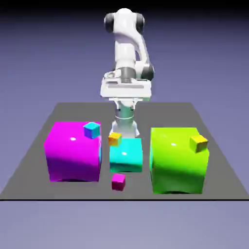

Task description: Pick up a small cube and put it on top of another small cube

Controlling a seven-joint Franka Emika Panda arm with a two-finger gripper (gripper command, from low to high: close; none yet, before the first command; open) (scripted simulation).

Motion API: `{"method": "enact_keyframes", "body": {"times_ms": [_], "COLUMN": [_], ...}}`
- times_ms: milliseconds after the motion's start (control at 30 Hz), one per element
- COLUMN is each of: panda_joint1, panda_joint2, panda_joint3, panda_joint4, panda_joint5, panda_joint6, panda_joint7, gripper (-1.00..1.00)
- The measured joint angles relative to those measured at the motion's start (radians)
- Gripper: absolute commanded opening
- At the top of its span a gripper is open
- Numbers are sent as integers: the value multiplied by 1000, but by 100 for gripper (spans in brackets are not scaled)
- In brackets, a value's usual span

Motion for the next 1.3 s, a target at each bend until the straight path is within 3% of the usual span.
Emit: {"method": "enact_keyframes", "body": {"times_ms": [967, 1033, 1133, 1167, 1300], "panda_joint1": [-27, -27, -25, -24, -26], "panda_joint2": [1051, 1075, 1136, 1148, 1107], "panda_joint3": [-80, -82, -72, -70, -77], "panda_joint4": [827, 846, 776, 762, 809], "panda_joint5": [122, 125, 139, 142, 135], "panda_joint6": [-1071, -1095, -965, -939, -1026], "panda_joint7": [103, 106, 95, 93, 99], "gripper": [0, 0, 0, -100, -100]}}
